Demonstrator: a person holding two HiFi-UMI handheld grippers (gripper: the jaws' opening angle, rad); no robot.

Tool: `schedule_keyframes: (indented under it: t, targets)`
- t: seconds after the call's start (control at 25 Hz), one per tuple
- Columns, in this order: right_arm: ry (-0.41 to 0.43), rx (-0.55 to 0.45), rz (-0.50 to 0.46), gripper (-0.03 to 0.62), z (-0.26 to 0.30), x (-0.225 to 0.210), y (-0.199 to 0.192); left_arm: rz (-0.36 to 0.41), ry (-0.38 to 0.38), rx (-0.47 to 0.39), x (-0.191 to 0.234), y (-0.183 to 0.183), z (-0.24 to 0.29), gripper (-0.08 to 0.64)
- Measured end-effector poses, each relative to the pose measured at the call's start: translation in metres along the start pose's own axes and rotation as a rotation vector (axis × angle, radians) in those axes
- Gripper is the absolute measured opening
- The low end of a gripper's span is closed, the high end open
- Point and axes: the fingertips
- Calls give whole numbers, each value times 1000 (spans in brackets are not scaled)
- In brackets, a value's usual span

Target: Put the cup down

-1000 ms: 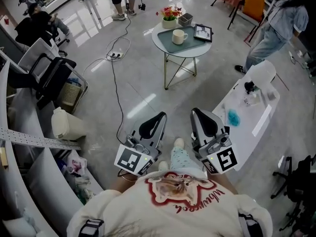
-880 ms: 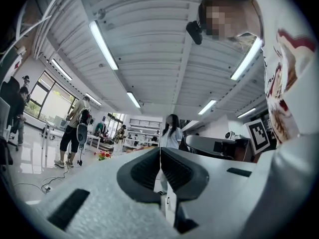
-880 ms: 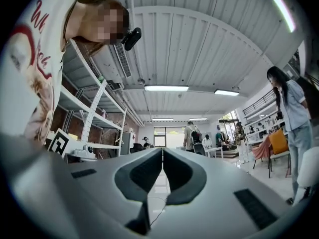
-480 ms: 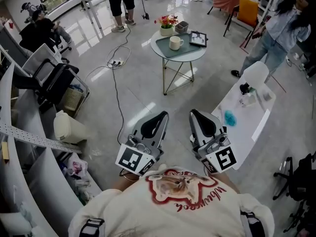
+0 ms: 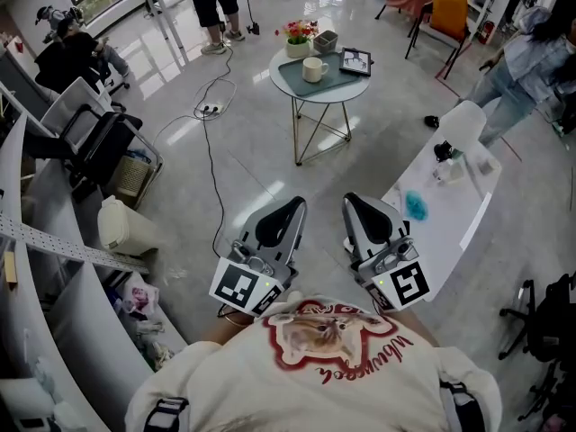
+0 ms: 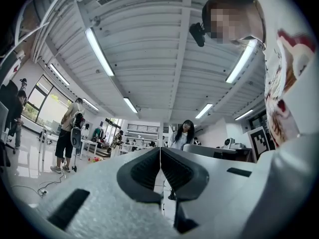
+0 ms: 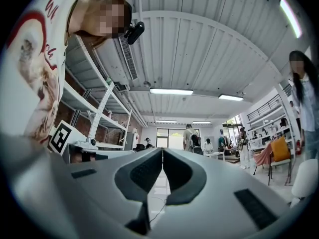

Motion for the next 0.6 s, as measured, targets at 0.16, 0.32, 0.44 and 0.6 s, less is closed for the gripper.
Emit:
schedule_keyframes:
  t: [0.16, 0.32, 0.44, 0.6]
  targets:
    - [-5, 1, 7, 29, -4, -1, 1, 3, -2, -4, -5, 0, -1, 17]
    - [-4, 2, 10, 29, -7, -3, -1, 14, -3, 8, -8, -4, -1, 17]
    - [-5, 4, 12, 29, -9, -7, -1, 13, -5, 11, -11, -7, 2, 17]
    - [-5, 3, 9, 29, -9, -8, 2, 18, -12, 6, -12, -5, 4, 17]
Point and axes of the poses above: the fingertips, and each gripper's own axes: z forward along the fingers, x to its left, y out of its top, and after that the axes turned 6 degrees about -x, right-handed
